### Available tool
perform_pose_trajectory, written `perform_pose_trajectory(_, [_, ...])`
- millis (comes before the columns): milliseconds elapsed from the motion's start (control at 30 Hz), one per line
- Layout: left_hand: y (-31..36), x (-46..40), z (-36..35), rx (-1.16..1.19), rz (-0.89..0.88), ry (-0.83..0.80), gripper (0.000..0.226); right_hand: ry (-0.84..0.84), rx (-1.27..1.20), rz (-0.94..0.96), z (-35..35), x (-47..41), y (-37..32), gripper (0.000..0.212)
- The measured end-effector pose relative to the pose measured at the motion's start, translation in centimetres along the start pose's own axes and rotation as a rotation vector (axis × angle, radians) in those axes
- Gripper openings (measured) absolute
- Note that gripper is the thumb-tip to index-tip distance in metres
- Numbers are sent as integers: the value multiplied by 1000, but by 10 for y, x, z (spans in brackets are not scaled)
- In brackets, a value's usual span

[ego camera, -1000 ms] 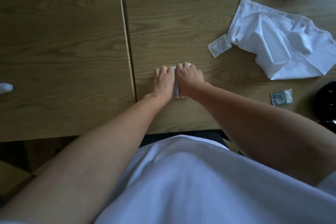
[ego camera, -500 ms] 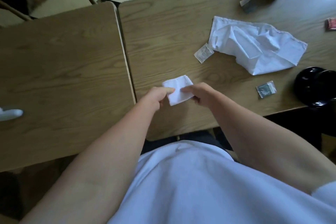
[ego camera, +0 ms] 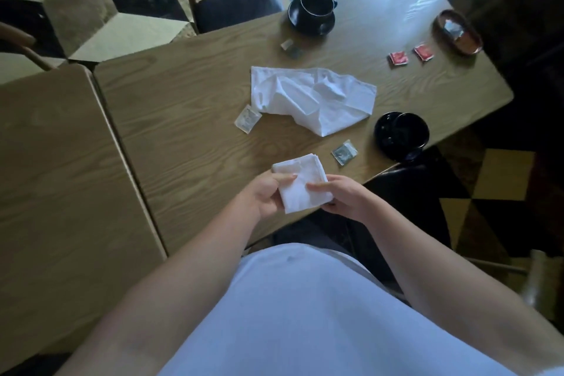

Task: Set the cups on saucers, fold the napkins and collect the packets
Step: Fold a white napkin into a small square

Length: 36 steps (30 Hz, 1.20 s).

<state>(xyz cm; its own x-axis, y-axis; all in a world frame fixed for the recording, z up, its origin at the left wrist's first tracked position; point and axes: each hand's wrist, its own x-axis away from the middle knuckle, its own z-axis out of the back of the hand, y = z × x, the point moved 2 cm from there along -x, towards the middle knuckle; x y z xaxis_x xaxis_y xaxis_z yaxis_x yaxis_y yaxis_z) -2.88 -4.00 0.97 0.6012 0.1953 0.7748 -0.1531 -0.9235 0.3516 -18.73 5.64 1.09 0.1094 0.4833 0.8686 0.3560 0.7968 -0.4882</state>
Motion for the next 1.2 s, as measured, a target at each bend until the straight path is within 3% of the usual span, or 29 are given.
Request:
perform_pose_trajectory(233, [0,-46,-46,-24,-53,256,39,18,93,-46,64,-36,-9,38])
perform_pose_trajectory(333, [-4,-63,-61,-6,-55,338,37,21,-77,-80,93,-54,-14,41])
perform_pose_trajectory(433, [-6,-75,-68,21,-57,424,30,209,-242,-98,118,-74,-20,46])
perform_pose_trajectory(567, [-9,-82,-71,55,-50,477,31,456,12,-90,129,-100,-36,36])
perform_pose_trajectory(767, [-6,-87,-78,59,-65,514,33,327,-225,-172,110,-126,-71,23])
perform_pose_trajectory(900, [-5,-92,-83,110,-66,499,31,101,-341,-95,99,-126,-99,27])
perform_pose_trajectory(967, [-3,-97,-89,116,-61,473,32,96,-216,-67,108,-120,-101,31])
perform_pose_trajectory(1067, [-1,-110,-97,108,-31,405,43,222,318,22,132,-101,-89,45])
perform_pose_trajectory(1133, [-4,-121,-105,129,-20,291,48,140,431,-14,143,-85,-74,59])
perform_pose_trajectory(1200, [-7,-129,-112,116,2,200,46,14,435,-44,147,-73,-62,51])
